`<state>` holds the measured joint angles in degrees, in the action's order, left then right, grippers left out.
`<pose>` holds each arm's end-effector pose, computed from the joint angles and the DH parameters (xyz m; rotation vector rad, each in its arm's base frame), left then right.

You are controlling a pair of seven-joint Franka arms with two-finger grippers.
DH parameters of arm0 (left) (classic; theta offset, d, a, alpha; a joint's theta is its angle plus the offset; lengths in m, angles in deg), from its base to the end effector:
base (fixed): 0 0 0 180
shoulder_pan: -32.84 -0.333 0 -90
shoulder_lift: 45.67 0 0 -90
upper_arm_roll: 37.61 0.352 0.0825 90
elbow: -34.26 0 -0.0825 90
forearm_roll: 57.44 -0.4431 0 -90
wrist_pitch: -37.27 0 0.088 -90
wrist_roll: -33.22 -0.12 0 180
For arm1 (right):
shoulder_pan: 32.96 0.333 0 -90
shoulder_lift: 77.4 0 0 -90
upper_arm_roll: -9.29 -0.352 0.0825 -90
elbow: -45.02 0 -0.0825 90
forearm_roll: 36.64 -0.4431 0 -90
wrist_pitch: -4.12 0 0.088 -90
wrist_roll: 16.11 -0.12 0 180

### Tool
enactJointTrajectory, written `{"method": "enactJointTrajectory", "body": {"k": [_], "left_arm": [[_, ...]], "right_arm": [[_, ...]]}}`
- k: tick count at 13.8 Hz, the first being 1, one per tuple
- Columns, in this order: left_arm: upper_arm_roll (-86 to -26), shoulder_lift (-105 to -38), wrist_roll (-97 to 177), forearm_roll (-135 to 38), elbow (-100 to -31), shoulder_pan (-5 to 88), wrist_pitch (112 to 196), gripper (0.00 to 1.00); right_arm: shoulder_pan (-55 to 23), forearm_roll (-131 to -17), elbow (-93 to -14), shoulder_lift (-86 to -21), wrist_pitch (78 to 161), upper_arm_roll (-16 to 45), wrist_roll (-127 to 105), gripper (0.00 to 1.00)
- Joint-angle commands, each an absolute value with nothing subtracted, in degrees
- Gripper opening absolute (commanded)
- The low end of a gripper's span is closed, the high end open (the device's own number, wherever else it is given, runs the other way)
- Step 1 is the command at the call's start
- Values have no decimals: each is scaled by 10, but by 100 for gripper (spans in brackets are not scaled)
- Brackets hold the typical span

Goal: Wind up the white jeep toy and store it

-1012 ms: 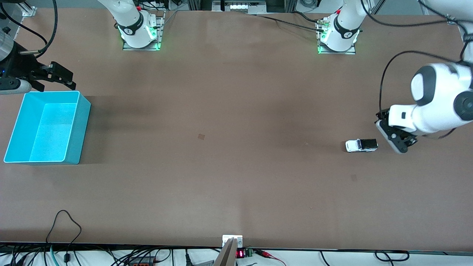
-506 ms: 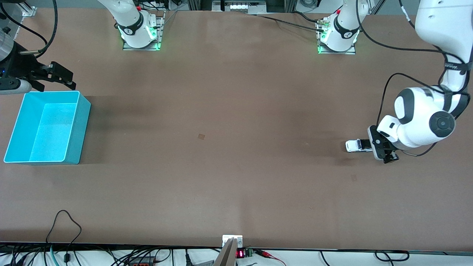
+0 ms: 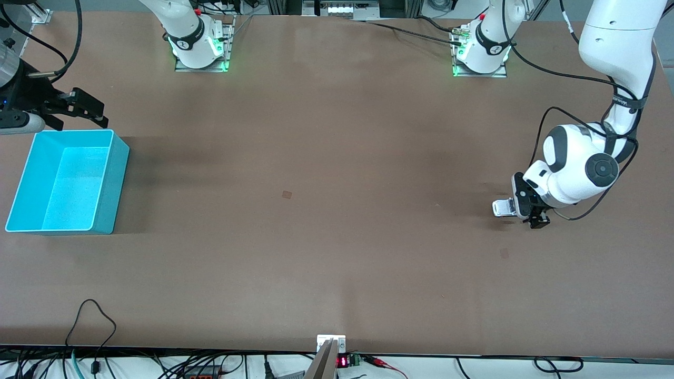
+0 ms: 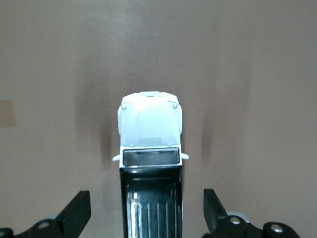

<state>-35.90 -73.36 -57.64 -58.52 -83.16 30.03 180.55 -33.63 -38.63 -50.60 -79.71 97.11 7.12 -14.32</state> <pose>0.6399 0.0507 0.1675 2.2660 -2.1654 -0.0625 0.6024 0.0202 0.6244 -3.1072 -0.0862 0.0086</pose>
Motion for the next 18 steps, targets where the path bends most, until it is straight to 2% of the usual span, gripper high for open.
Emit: {"method": "enactJointTrajectory", "body": {"k": [1, 3, 4, 5, 7, 11, 18], "left_arm": [[-372, -725, -595, -579, -844, 298, 1815, 93], [-373, -725, -594, -579, -844, 299, 1816, 63], [-373, -727, -594, -579, -843, 299, 1816, 52], [-373, -727, -594, -579, -844, 299, 1815, 43], [-373, -727, -595, -579, -843, 298, 1813, 32], [-373, -727, -623, -579, -842, 299, 1810, 26], [-373, -734, -624, -579, -840, 297, 1797, 25]], "right_arm": [[-339, -389, -515, -809, 968, 68, -147, 100], [-339, -389, -515, -809, 968, 68, -147, 100], [-339, -389, -515, -809, 968, 68, -147, 100], [-339, -389, -515, -809, 968, 68, -147, 100], [-339, -389, -515, -809, 968, 68, -147, 100], [-339, -389, -515, -809, 968, 68, -147, 100], [-339, -389, -515, -809, 968, 68, -147, 100]]}}
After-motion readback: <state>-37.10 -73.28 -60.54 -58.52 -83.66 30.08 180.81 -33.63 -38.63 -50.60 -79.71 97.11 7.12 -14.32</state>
